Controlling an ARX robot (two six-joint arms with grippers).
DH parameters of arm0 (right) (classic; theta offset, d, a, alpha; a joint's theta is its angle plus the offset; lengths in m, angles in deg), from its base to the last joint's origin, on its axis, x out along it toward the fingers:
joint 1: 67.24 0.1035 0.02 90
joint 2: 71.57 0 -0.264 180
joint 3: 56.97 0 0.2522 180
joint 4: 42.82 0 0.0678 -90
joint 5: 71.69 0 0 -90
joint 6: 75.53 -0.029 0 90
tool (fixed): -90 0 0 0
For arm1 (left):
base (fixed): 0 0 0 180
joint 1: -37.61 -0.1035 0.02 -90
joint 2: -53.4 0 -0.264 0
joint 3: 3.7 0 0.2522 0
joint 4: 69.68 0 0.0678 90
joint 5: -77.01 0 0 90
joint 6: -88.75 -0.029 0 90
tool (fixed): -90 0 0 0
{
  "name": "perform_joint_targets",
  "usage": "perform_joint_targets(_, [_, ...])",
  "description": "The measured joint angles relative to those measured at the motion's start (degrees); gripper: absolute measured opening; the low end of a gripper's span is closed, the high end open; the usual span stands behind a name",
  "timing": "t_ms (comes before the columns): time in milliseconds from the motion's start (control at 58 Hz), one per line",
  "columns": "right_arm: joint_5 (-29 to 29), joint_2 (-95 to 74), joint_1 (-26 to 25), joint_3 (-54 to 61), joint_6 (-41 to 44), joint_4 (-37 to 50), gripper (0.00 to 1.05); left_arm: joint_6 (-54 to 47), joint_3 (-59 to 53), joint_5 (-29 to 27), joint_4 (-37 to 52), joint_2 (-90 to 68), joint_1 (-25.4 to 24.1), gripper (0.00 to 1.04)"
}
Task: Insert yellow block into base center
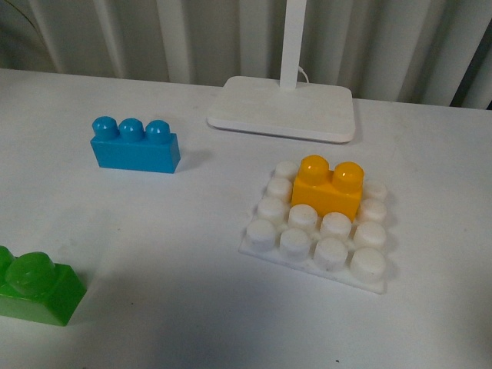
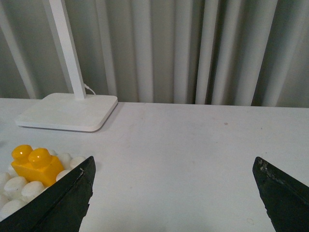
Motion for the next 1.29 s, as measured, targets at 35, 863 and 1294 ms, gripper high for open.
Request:
perform_joint_targets(35, [0.0, 0.0, 0.0, 0.0, 0.0, 0.0, 0.96, 0.0, 0.0, 0.0, -0.6, 0.6, 0.0, 0.04])
perform_joint_targets(863, [0.0, 0.0, 0.0, 0.0, 0.0, 0.0, 0.96, 0.1, 0.0, 0.0, -12.1, 11.8, 0.0, 0.7])
perform_joint_targets(1294, [0.0, 0.0, 0.0, 0.0, 0.0, 0.0, 0.96, 0.1, 0.0, 0.0, -12.1, 11.8, 0.0, 0.98])
